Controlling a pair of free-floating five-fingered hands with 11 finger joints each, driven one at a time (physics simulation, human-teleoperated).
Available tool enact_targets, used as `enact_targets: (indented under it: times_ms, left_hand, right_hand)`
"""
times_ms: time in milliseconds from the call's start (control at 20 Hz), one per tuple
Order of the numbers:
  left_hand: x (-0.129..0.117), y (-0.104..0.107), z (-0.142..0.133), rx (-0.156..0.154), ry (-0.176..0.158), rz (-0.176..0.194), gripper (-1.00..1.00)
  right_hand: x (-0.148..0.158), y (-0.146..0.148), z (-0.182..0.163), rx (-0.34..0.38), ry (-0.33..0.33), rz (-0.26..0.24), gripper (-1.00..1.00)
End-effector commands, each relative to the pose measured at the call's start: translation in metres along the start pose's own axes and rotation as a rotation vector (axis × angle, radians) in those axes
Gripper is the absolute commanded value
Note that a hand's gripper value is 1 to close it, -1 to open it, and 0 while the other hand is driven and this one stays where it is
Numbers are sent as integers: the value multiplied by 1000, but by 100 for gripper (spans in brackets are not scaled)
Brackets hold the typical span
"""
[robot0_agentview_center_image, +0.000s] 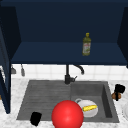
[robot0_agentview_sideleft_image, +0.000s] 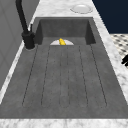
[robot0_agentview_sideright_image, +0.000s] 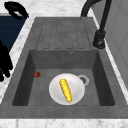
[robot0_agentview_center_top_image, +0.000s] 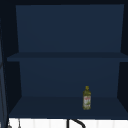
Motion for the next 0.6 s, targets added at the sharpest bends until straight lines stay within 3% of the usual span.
enact_targets:
  times_ms: [0, 550]
  left_hand:
    - [0, 0, 0, 0, 0, 0, 0]
    - [0, 0, 0, 0, 0, 0, 0]
  right_hand:
    - [15, -18, 13, 6, -62, 42, 100]
    - [62, -56, 53, 22, -46, 21, 100]
